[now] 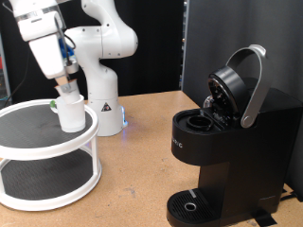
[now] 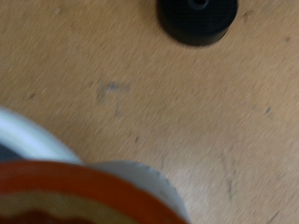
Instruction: Make a cup of coffee with the keurig machine
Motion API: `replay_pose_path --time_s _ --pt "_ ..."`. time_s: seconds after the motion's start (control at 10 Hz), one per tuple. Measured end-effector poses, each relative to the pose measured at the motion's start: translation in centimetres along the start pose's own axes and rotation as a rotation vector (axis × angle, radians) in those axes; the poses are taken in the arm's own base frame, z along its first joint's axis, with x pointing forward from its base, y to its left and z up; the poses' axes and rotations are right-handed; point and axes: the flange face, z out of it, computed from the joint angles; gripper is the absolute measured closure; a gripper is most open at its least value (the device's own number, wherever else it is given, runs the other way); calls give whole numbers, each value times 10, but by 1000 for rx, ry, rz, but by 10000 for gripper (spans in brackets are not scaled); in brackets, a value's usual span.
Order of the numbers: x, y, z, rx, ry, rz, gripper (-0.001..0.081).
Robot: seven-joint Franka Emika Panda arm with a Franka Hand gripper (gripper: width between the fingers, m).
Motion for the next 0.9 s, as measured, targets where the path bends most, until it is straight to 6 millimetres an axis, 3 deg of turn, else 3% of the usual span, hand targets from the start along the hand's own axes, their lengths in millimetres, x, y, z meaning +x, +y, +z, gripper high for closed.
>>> replay_pose_path --time_s 0.6,0.9 --pt "89 -28 10 -21 58 40 352" --pt "98 -29 13 -23 59 47 352"
